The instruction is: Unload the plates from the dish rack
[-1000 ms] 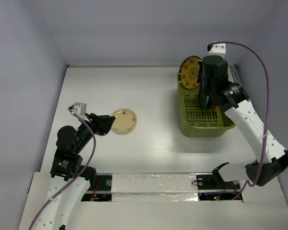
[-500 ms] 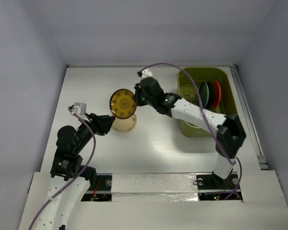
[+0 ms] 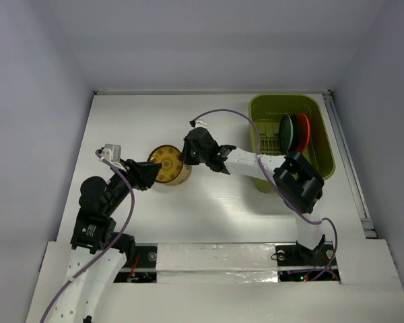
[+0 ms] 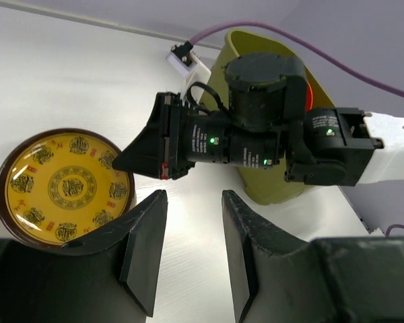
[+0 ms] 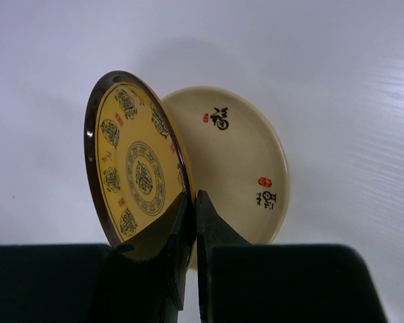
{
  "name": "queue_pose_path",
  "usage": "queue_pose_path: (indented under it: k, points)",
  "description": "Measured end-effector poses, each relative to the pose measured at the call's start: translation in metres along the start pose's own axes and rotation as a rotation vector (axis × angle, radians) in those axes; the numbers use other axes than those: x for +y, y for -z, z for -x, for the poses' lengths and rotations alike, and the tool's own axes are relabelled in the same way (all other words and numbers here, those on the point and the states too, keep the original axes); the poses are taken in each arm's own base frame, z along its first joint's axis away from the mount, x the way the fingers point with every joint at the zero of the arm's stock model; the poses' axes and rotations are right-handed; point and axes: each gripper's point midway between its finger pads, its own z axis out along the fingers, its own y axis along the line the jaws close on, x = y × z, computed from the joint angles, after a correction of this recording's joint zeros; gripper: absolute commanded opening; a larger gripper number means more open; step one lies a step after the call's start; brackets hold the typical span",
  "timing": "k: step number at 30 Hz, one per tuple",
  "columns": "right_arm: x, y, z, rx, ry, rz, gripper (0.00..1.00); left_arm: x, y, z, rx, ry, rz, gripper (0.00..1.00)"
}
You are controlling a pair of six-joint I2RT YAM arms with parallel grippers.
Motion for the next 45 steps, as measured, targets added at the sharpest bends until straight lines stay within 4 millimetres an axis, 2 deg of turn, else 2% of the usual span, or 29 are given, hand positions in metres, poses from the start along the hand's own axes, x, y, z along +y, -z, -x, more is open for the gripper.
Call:
queue_pose_path:
  k: [5,8,9,12,16,20,24,28,29,30,32,33,37,39,41,42,45]
  points:
    - [-0.013,-0.002,-0.016,0.02,-0.031,-0.025,0.0,0.0,0.0,0.0,0.001,0.0,-0.002,0.35]
    - [-0.018,-0.003,-0.018,0.016,-0.048,-0.038,0.07,0.0,0.0,0.0,0.001,0.0,-0.002,0.35]
    - [-0.019,-0.004,-0.019,0.014,-0.052,-0.042,0.14,0.0,0.0,0.0,0.002,0.0,-0.002,0.35]
    - [-0.02,-0.004,-0.019,0.008,-0.063,-0.051,0.26,0.0,0.0,0.0,0.002,0.0,-0.002,0.35]
    - [-0.024,-0.004,-0.014,-0.014,-0.069,-0.073,0.37,0.0,0.0,-0.001,0.003,0.0,-0.002,0.35]
    - [-0.029,0.0,-0.01,-0.03,-0.061,-0.106,0.38,0.0,0.0,-0.001,0.003,0.0,-0.003,0.35]
    - [-0.035,0.013,0.001,-0.056,-0.039,-0.149,0.37,0.0,0.0,-0.001,0.004,0.001,-0.003,0.35]
    - [-0.04,0.041,0.025,-0.123,-0.003,-0.205,0.34,-0.001,0.0,-0.001,0.005,0.0,-0.005,0.35]
    - [-0.04,0.05,0.033,-0.144,0.006,-0.216,0.3,-0.001,0.0,-0.001,0.004,0.0,-0.005,0.35]
    - [-0.041,0.061,0.042,-0.17,0.018,-0.228,0.17,-0.001,0.0,-0.001,0.004,0.0,-0.005,0.35]
    - [-0.042,0.081,0.059,-0.215,0.039,-0.256,0.03,-0.001,0.0,-0.001,0.005,0.0,-0.005,0.35]
    - [-0.044,0.093,0.069,-0.244,0.053,-0.278,0.0,-0.001,0.0,-0.001,0.004,0.0,-0.005,0.35]
    - [-0.066,0.14,0.101,-0.325,0.109,-0.392,0.0,-0.001,0.0,-0.001,0.004,0.0,-0.005,0.35]
    - [-0.088,0.165,0.119,-0.354,0.121,-0.46,0.0,-0.001,0.0,-0.001,0.004,0.0,-0.006,0.34]
    - [-0.125,0.192,0.143,-0.396,0.105,-0.551,0.08,-0.001,0.0,0.0,0.003,0.0,-0.006,0.34]
    - [-0.148,0.207,0.154,-0.413,0.095,-0.613,0.18,-0.001,0.0,0.0,0.002,-0.001,-0.007,0.34]
    - [-0.212,0.243,0.17,-0.433,0.071,-0.798,0.33,-0.002,0.001,0.0,0.0,-0.001,-0.008,0.34]
